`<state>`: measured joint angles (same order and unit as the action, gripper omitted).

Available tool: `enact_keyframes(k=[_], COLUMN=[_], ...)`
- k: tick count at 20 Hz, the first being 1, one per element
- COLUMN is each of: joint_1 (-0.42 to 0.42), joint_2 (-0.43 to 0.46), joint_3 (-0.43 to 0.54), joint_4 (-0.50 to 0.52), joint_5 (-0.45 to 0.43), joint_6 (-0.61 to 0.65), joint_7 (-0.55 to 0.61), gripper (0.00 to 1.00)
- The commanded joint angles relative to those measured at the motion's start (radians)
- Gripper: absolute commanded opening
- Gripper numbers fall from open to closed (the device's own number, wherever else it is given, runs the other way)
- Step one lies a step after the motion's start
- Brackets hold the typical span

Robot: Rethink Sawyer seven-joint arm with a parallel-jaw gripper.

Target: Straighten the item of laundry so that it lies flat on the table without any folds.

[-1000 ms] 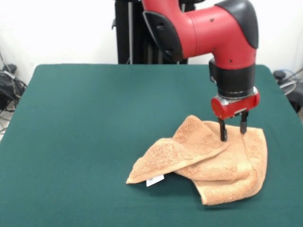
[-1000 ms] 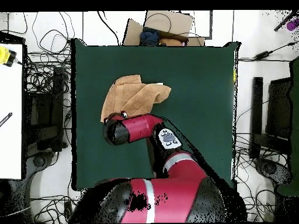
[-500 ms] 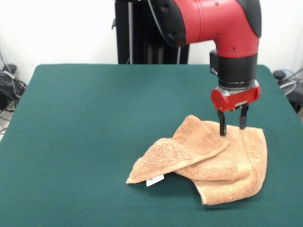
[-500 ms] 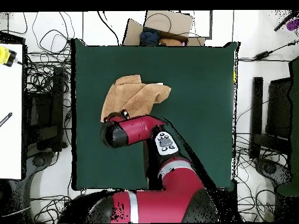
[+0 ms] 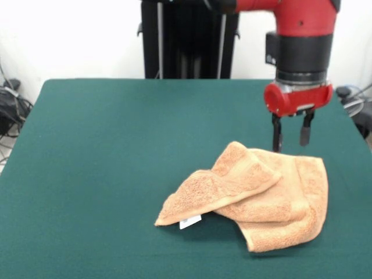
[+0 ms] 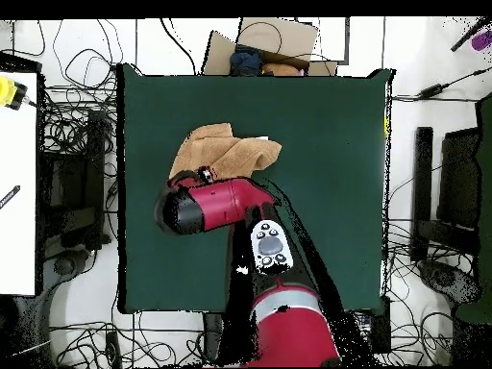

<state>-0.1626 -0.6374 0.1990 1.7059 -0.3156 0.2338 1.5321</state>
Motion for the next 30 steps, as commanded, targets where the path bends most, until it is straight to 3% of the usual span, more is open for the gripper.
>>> enact_keyframes(k=[1,7,21,30], joint_1=[0.028,0.058,-0.112,-0.178], joint_2=[-0.021,0.052,0.231,0.272], joint_3=[-0.034,-0.079,0.008,0.059], joint_4=[-0.040,-0.063,-0.049,-0.068], joint_5=[0.053,0.041,-0.088,-0.109], joint_6=[0.060,-0.047,-0.272,-0.248], joint_7=[0.186,0.200,0.095,0.077], gripper=[1.00,1.00,1.00,1.00])
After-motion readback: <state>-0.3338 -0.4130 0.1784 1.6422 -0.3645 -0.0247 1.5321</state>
